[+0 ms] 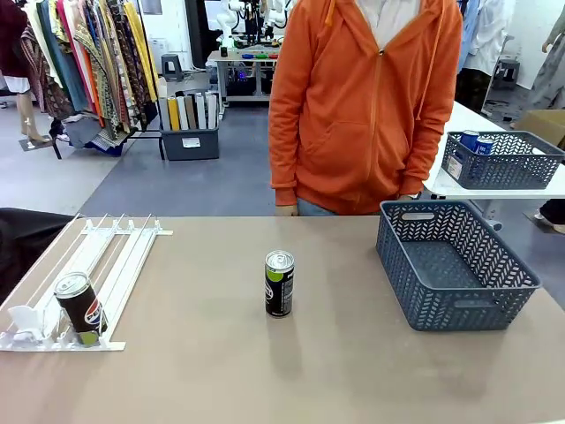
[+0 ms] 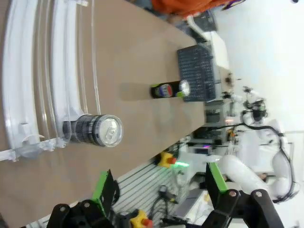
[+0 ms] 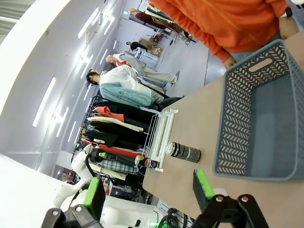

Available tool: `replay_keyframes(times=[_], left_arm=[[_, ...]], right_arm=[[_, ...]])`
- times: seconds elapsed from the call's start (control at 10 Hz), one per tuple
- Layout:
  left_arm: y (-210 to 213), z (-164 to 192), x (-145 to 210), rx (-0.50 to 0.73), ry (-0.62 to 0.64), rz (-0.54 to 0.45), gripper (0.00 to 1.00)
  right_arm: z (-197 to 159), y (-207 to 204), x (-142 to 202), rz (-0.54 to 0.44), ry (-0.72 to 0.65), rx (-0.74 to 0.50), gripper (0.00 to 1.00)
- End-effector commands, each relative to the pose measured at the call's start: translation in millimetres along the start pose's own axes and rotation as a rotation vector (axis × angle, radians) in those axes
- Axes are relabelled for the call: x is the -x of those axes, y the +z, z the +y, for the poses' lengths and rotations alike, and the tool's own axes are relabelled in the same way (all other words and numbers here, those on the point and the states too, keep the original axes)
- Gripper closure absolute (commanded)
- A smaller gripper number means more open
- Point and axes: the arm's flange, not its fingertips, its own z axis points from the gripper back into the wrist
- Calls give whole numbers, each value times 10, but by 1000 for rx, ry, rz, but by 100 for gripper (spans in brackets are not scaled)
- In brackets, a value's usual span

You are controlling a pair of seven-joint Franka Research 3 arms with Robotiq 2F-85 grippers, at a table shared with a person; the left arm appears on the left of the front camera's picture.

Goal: Retrieve and store the cans from the dispenser.
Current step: Pick up one can from the Automatic Can Dispenser and place it in the middle of the table.

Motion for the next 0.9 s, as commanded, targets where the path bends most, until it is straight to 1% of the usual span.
replay_keyframes(times=[0.0,0.1,0.2,0.3,0.4,0.5,0.6,0.7,0.8], left_arm=[[-201,-508,-2,-332,-87,107,0],[-426,-714,-44,-484,-112,176,0],[-681,-845,-104,-596,-83,208,0],[-918,-915,-169,-732,-3,171,0],[-1156,-1003,-220,-812,15,152,0],[-1306,-1081,-213,-877,7,153,0],[-1423,-1139,-232,-884,4,145,0],[-1457,-1163,-272,-868,58,89,0],[-1438,-1136,-168,-867,-19,136,0]], right_arm=[[34,-22,-36,-20,12,-26,0],[34,-22,-36,-20,12,-26,0],[34,-22,-36,-20,12,-26,0],[34,-22,-36,-20,12,-26,0],[34,-22,-36,-20,12,-26,0],[34,-22,-36,-20,12,-26,0],[34,-22,-36,-20,12,-26,0],[34,-22,-36,-20,12,-26,0],[34,-22,-36,-20,12,-26,0]])
